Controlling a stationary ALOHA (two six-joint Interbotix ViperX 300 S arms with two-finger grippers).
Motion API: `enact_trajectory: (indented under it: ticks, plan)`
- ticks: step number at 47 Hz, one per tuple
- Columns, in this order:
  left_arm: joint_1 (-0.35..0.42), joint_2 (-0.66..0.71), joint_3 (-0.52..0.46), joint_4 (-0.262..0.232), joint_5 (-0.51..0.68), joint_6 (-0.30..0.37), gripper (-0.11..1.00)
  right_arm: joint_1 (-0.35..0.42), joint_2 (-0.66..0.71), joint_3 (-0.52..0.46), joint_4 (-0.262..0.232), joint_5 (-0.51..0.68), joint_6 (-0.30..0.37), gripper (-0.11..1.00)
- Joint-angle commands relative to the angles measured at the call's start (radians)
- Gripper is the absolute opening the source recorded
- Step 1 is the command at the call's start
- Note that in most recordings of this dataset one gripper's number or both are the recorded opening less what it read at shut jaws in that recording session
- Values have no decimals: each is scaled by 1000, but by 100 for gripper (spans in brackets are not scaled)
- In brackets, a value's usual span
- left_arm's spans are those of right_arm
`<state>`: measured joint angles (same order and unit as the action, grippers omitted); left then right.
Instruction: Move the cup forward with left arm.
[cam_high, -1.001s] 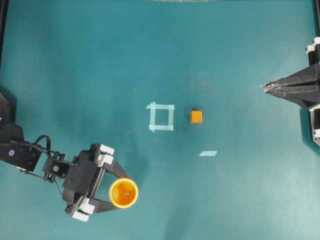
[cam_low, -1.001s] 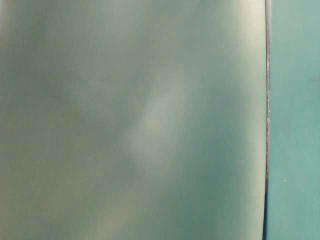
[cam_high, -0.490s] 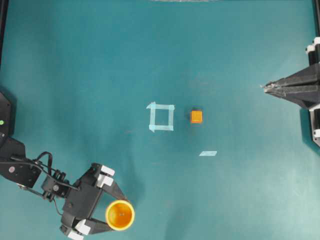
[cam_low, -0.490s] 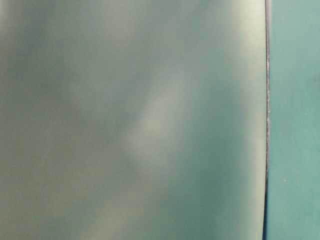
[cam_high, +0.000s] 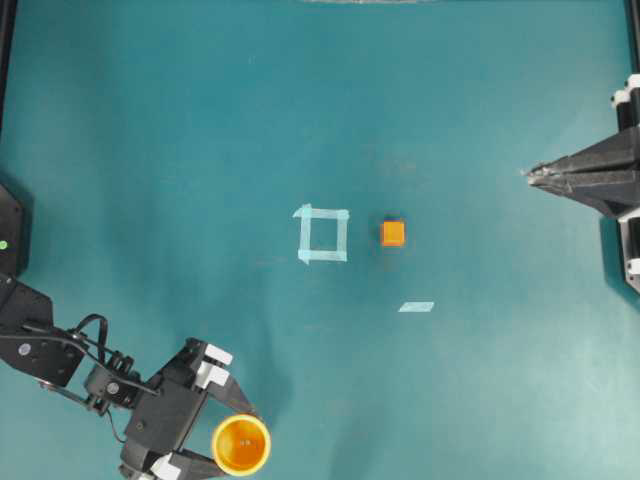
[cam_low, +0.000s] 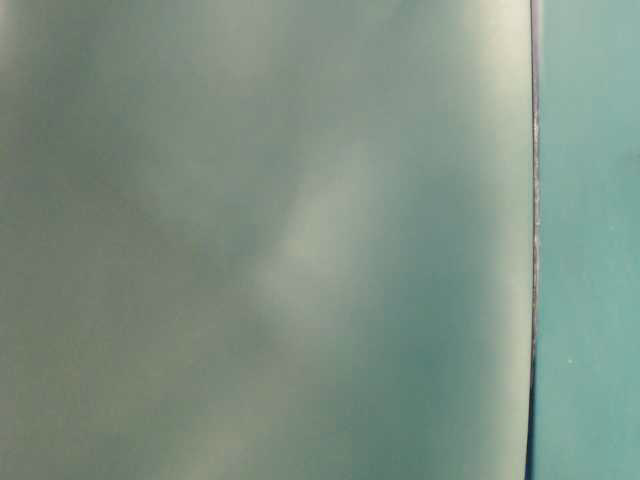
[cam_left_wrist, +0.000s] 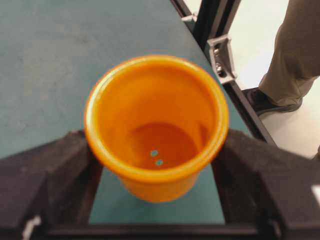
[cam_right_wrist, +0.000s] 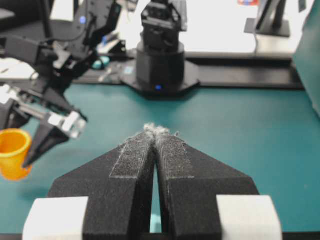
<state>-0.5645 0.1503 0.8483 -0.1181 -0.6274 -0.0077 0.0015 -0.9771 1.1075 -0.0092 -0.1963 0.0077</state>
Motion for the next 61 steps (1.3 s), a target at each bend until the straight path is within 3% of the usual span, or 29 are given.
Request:
enact_trajectory:
  ticks: [1,61]
  plan:
    - [-6,-12,-20,-2,-5,2,65,2,2,-32,-2,-3,2,0]
    - [-26,3,-40,-3,8,6,65,0,2,-32,-2,-5,2,0]
